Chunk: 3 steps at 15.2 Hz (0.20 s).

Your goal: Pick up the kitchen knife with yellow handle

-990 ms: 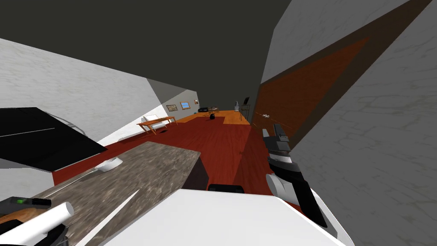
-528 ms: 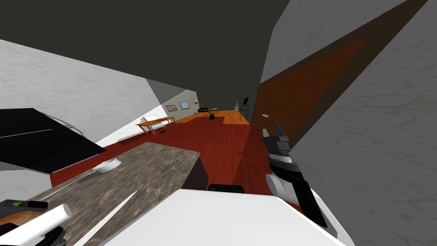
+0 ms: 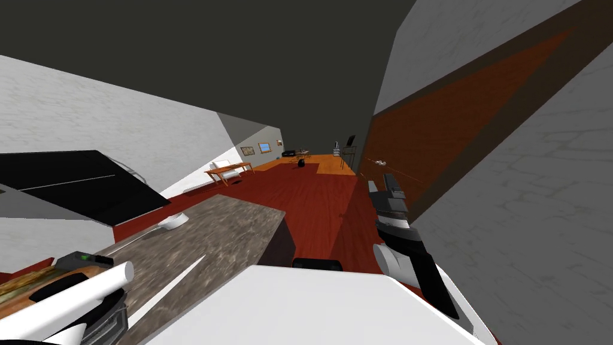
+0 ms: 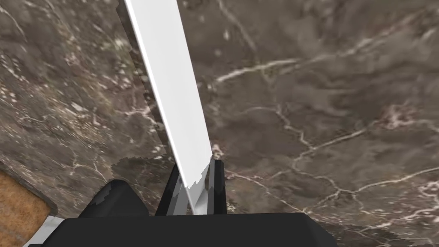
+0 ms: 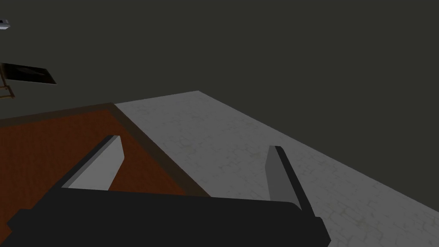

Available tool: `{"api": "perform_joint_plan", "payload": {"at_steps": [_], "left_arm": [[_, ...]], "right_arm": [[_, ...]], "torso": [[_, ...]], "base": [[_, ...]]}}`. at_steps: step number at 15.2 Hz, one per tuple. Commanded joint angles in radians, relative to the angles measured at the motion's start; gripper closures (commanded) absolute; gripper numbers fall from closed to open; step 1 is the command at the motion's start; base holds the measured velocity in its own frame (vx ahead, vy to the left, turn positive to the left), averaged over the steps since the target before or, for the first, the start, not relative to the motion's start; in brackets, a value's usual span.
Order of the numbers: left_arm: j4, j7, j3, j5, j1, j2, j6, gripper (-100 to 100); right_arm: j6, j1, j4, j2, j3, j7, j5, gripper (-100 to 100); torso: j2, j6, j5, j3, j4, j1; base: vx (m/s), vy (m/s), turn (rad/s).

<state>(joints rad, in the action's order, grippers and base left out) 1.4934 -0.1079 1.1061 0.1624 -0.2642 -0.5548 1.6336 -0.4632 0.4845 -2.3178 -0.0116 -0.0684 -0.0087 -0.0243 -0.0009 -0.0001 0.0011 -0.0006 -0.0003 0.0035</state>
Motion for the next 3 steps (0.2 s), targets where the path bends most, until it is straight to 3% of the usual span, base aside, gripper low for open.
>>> {"api": "perform_joint_plan", "payload": {"at_steps": [1, 2, 3], "left_arm": [[0.040, -0.036, -0.043, 0.019, -0.008, -0.001, 0.029, 100], [0.059, -0.055, -0.065, 0.029, -0.013, -0.003, 0.043, 100], [0.039, -0.031, -0.039, 0.018, -0.008, -0.002, 0.026, 100]], "right_arm": [[0.000, 0.000, 0.000, 0.000, 0.000, 0.000, 0.000, 0], [0.000, 0.000, 0.000, 0.000, 0.000, 0.000, 0.000, 0], [0.000, 0.000, 0.000, 0.000, 0.000, 0.000, 0.000, 0]], "torso": [[0.000, 0.000, 0.000, 0.000, 0.000, 0.000], [0.000, 0.000, 0.000, 0.000, 0.000, 0.000], [0.000, -0.001, 0.000, 0.000, 0.000, 0.000]], "base": [[-0.004, 0.021, 0.103], [-0.006, 0.024, 0.119], [-0.003, 0.013, 0.040]]}}
